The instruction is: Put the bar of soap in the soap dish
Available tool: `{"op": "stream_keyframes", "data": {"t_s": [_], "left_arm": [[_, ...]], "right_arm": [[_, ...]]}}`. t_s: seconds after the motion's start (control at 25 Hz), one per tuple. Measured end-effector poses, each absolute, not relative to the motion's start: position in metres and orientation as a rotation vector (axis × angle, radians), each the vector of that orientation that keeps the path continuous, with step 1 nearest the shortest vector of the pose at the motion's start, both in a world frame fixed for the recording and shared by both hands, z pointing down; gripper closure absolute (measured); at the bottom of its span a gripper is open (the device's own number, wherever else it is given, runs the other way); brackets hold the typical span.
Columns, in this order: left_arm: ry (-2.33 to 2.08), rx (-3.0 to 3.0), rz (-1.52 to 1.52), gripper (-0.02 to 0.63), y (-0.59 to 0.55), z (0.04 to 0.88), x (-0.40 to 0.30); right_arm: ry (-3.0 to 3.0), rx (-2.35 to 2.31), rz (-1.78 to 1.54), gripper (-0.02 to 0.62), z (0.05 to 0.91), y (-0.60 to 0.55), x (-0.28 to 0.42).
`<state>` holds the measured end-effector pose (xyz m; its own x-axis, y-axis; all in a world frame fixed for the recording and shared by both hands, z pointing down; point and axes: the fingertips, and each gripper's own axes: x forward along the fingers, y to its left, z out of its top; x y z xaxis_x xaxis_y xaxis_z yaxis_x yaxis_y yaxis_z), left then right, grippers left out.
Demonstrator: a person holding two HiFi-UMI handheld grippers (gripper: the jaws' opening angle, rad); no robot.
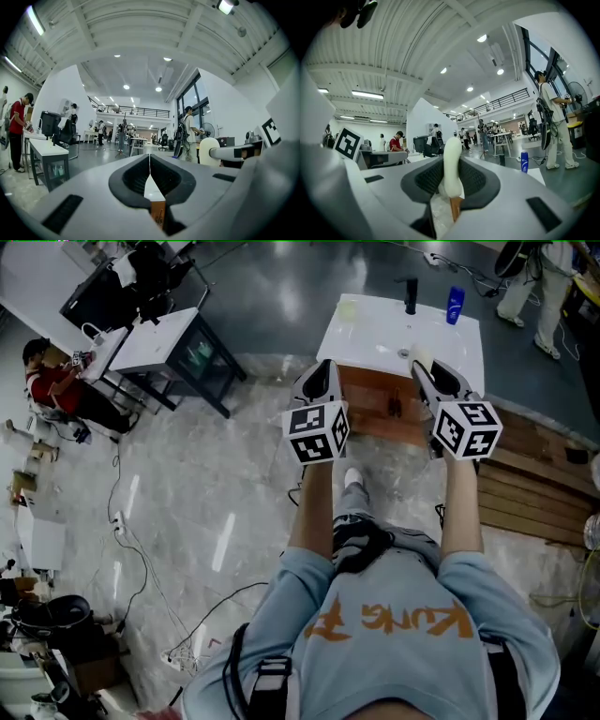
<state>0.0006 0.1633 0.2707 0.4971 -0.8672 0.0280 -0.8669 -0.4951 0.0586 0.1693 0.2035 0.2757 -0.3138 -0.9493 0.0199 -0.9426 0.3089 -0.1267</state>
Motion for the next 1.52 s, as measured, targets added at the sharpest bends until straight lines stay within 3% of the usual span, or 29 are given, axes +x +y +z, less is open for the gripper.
{"op": "stream_keyframes", "data": {"t_s": [0.44, 1.52], "left_arm": [[-1.420, 2.669, -0.012, 0.581, 0.064, 0.302, 0.046], [-1.233, 2.424, 0.299, 0.581, -0.243, 0.454, 0.049]], "right_arm": [[2.417, -1.930, -0.246, 0.480, 0.299, 0.123, 0.224], [2.403, -1.867, -0.875, 0.480, 0.454, -0.189, 0.191]]}}
